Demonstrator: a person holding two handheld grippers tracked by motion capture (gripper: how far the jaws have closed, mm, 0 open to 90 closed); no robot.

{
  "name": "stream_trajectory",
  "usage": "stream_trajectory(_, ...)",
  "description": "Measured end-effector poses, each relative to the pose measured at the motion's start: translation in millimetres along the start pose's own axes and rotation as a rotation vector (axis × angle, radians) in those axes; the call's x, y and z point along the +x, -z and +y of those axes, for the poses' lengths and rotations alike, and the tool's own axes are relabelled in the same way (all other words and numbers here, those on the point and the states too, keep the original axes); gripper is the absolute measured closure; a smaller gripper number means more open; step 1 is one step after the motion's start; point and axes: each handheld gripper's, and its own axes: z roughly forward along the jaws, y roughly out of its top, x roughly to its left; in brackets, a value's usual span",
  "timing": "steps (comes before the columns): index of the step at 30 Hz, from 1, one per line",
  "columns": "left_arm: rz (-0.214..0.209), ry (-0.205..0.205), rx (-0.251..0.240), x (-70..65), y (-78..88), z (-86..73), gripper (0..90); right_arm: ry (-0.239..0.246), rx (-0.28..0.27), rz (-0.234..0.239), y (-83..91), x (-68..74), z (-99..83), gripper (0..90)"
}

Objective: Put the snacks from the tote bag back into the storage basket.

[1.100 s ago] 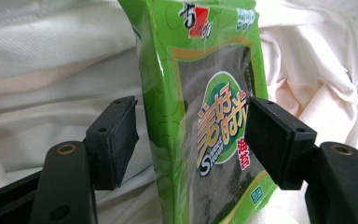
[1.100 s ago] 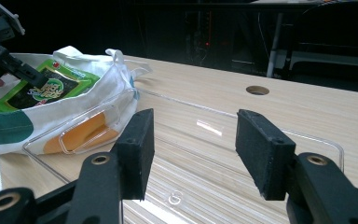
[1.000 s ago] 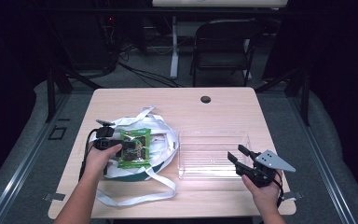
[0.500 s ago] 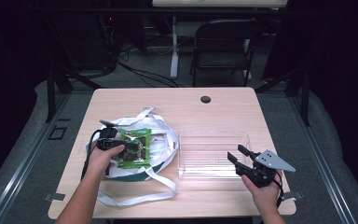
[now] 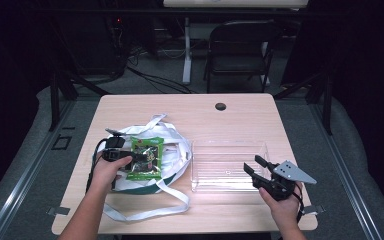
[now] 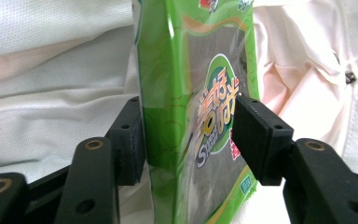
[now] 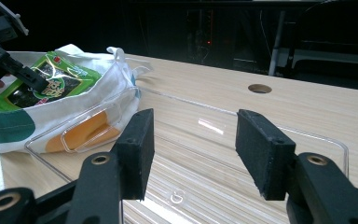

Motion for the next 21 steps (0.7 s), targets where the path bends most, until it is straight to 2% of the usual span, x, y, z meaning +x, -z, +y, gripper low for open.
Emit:
stream_trajectory(1, 0.01, -0.018, 0.001, -1.0, 1.1, 0.0, 51.1, -0.001, -0.001, 0.001, -0.3, 0.2, -0.1, 47.1)
stream_trajectory(4, 0.012, -0.035, 0.009, -1.4, 2.4, 0.0, 54.0, -0.001, -0.001, 0.002, -0.4, 0.2, -0.2, 47.1)
stream_trajectory(21, -0.04, -0.054, -0.001, -4.5, 13.9, -3.4, 65.6, 0.006, 0.012, 0.004, -0.3, -0.2, -0.3, 47.1)
